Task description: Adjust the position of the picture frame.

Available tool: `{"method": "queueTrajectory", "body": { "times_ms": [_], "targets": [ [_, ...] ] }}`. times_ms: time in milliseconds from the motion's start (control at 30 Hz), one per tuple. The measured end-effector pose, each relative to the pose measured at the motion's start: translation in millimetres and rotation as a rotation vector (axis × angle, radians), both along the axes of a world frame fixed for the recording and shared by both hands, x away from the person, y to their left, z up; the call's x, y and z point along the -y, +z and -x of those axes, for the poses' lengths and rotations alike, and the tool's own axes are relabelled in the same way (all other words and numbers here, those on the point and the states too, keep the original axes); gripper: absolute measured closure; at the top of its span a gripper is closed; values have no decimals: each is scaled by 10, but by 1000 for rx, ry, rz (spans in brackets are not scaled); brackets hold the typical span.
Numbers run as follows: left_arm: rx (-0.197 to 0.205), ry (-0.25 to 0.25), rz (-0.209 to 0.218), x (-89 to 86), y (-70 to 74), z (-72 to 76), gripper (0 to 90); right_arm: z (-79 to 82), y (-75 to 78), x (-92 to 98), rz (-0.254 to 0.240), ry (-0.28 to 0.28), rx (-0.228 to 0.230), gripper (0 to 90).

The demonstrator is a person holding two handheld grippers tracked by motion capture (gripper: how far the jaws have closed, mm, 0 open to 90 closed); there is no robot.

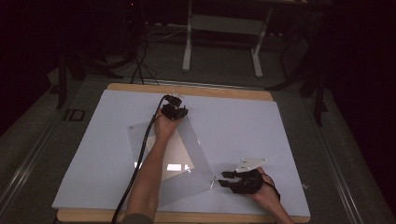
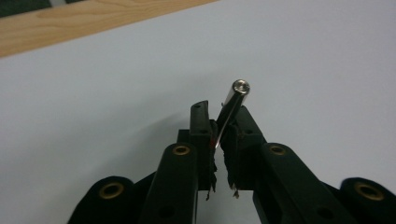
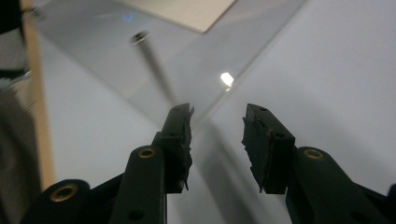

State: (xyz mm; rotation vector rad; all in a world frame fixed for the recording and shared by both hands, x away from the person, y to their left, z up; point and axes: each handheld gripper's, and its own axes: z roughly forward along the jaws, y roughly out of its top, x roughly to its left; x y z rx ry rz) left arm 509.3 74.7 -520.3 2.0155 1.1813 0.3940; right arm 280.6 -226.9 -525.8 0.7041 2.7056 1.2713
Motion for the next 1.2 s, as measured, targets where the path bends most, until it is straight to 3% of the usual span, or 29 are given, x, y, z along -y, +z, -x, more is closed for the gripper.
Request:
{"method": "queueTrajectory", "body": {
  "times_ms": [67, 100, 167, 267, 333, 433, 600, 700, 767, 833, 867, 967, 1067, 1200],
  "targets": [
    [-2, -9, -12, 6, 10, -11, 828, 18, 0, -24, -5, 19, 6, 615],
    [-4, -10, -2, 2, 4, -17, 817, 19, 6, -52, -15, 20, 9, 620],
    [-32, -7, 43, 6, -26, -50, 708, 12, 14, -105, -28, 24, 7, 624],
    [-18, 7, -4, 65, -42, -60, 756, 13, 5, -226, -29, 15, 20, 646],
    [-28, 16, 17, 45, -45, -81, 798, 13, -10, -282, -43, 6, 21, 704],
    [-49, 16, 22, 44, -46, -113, 783, 50, -23, -347, -42, 12, 40, 810],
    [-39, 33, 20, 75, -63, -121, 780, 113, -60, -369, -59, -50, 44, 816],
    [-31, 35, 2, 95, -69, -120, 798, 125, -85, -376, -69, -80, 35, 813],
    [-13, 26, -49, 127, -54, -111, 820, 131, -82, -382, -65, -84, 40, 821],
    [1, 12, -111, 162, -30, -105, 838, 128, -81, -377, -78, -102, 18, 816],
    [5, 12, -116, 165, -27, -103, 842, 113, -77, -364, -94, -111, -7, 812],
    [20, 32, -102, 146, 7, -100, 845, 74, -32, -333, -122, -117, -44, 795],
    [23, 74, -87, 105, 72, -101, 845, 9, 43, -271, -180, -138, -79, 779],
    [23, 107, -70, -28, 155, -99, 845, -72, 161, -189, -213, -172, -72, 775]
  ]
}}
